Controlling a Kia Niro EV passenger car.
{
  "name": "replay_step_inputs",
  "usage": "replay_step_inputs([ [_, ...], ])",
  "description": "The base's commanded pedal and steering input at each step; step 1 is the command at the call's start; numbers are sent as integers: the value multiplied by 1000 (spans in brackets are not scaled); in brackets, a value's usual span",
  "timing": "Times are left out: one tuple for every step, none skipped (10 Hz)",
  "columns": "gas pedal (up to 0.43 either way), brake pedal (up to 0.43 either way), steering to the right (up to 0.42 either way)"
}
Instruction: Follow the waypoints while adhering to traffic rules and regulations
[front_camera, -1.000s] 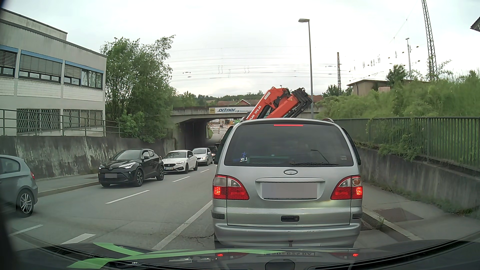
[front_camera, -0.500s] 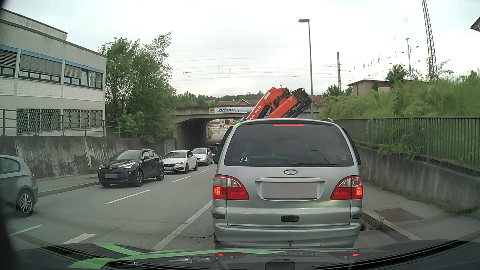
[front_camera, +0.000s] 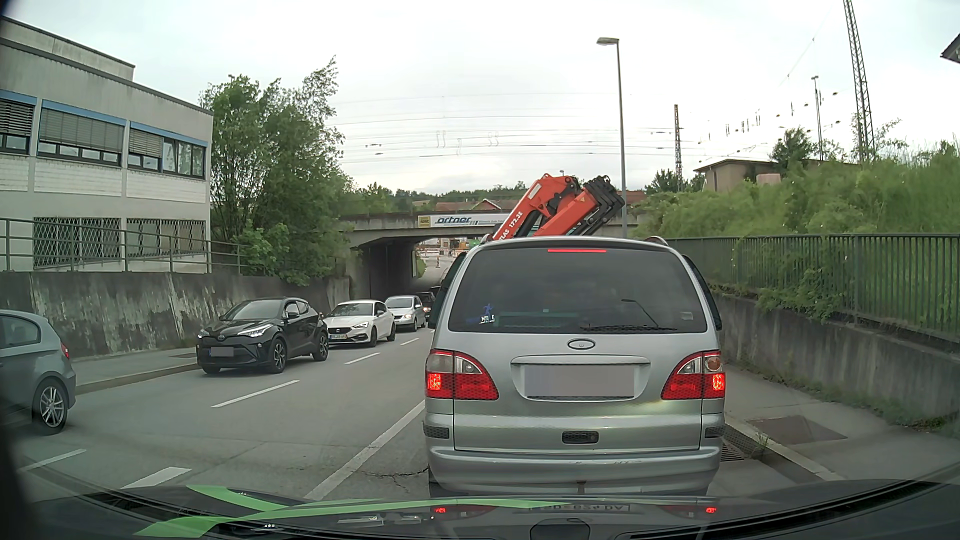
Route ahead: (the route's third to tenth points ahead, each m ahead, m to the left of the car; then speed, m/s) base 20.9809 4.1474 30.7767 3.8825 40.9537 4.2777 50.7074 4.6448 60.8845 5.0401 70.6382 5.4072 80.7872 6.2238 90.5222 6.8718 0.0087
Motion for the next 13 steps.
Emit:
replay_step_inputs([
  [0, 287, 115],
  [0, 287, 115],
  [0, 287, 110],
  [0, 287, 100],
  [0, 287, 86],
  [0, 287, 75],
  [0, 287, 69],
  [0, 287, 65],
  [0, 287, 64],
  [0, 287, 63],
  [0, 280, 60],
  [0, 287, 47],
  [0, 287, 29],
])
